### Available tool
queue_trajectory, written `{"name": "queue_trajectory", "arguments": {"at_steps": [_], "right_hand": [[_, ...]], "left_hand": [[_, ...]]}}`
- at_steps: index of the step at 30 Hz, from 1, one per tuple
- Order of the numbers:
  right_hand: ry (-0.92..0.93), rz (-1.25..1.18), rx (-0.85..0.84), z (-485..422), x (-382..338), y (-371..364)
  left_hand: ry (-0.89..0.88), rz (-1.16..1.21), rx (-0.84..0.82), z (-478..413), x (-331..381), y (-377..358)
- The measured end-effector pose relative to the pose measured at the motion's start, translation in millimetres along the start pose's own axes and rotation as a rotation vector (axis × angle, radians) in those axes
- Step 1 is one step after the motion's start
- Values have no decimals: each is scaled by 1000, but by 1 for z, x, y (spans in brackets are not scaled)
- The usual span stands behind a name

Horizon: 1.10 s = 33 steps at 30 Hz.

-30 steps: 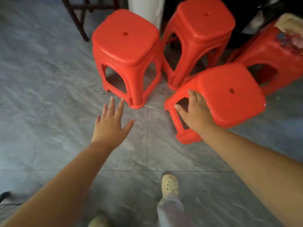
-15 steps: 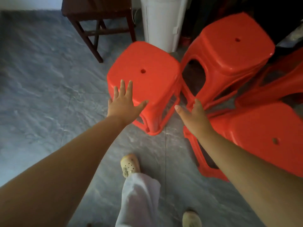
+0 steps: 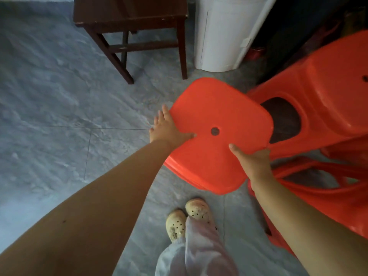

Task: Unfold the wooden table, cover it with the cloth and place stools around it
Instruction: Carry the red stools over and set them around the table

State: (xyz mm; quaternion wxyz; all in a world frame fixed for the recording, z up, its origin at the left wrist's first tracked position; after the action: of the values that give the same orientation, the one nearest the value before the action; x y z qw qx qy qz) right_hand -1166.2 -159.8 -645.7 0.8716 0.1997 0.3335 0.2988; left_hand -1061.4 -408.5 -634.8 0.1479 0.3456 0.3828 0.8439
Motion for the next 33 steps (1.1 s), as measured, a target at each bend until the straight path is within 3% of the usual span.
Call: {"name": "queue_trajectory", "arguments": {"at_steps": [5, 11, 21, 33], "right_hand": [[-5, 62, 35, 9, -11, -14], [275, 125, -102, 79, -84, -79], [575, 490, -490, 291, -137, -319], [914, 886, -767, 637, -43, -595]], "left_hand": [[42, 77, 31, -7, -16, 7], [236, 212, 148, 32, -109, 67], [615, 438, 454, 210, -363, 183], [938, 525, 832, 501, -662, 272]]}}
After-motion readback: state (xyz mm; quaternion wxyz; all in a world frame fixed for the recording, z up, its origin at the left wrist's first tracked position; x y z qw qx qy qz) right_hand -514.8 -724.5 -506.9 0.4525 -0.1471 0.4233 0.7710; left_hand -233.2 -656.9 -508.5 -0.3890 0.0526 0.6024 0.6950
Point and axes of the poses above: each hand's wrist, its own z-axis away from the middle knuckle, its own y-axis out of the back of the hand, x = y × z, the point moved 6 cm from there along -z, towards the middle knuckle, and after that the axes turned 12 degrees about -y, right-handed, at the moved point
